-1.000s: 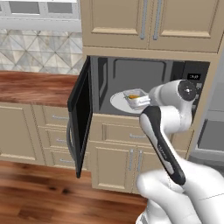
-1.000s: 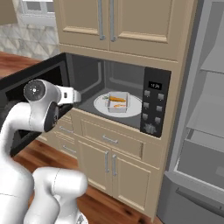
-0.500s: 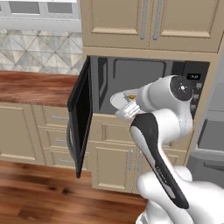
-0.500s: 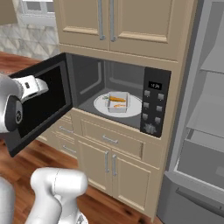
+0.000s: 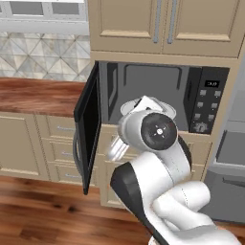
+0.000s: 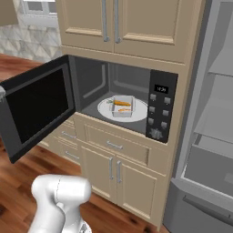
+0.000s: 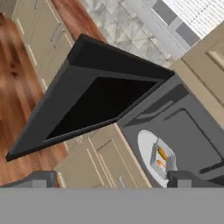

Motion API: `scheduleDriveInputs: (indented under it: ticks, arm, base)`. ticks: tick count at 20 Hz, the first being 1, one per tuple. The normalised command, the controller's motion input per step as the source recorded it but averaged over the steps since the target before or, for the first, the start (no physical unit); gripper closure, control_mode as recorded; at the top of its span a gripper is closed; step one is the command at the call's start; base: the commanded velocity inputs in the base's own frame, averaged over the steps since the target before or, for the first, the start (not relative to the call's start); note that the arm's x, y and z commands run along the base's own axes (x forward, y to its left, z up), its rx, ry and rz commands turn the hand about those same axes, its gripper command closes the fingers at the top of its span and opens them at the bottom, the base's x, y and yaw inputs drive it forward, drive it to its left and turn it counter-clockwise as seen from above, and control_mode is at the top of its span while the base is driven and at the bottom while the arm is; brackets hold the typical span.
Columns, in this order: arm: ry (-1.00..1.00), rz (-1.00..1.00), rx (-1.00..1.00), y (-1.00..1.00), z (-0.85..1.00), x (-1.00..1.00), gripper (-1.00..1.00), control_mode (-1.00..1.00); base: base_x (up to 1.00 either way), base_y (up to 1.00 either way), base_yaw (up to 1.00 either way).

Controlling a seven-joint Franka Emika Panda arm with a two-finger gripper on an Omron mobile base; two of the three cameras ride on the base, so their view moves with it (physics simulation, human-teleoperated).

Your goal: Place the tupperware containing the shrimp and carrot meal in the microwave. Close the microwave door and press the start button to reheat the meal.

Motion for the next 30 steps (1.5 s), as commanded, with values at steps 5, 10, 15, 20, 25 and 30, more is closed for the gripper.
scheduleDriveInputs:
  ticks: [5, 10, 15, 20, 25, 30]
  arm:
    - [-0.09, 0.0, -0.33, 0.87, 0.0, -0.01, -1.0, -1.0]
    - [-0.01, -0.01, -0.27, 0.89, 0.0, 0.05, -1.0, -1.0]
    - [0.0, -0.07, -0.19, 0.67, 0.0, 0.31, -1.0, -1.0]
    - [0.0, -0.12, -0.12, 0.42, 0.0, 0.53, -1.0, -1.0]
    - [0.0, -0.14, -0.14, 0.42, -0.02, 0.58, -1.0, -1.0]
    - [0.0, -0.13, -0.1, 0.13, -0.24, 0.39, -1.0, -1.0]
  base:
    - [0.0, 0.0, 0.0]
    - [0.0, 0.0, 0.0]
    - [0.0, 0.0, 0.0]
    - [0.0, 0.0, 0.0]
    - [0.0, 0.0, 0.0]
    - [0.0, 0.0, 0.0]
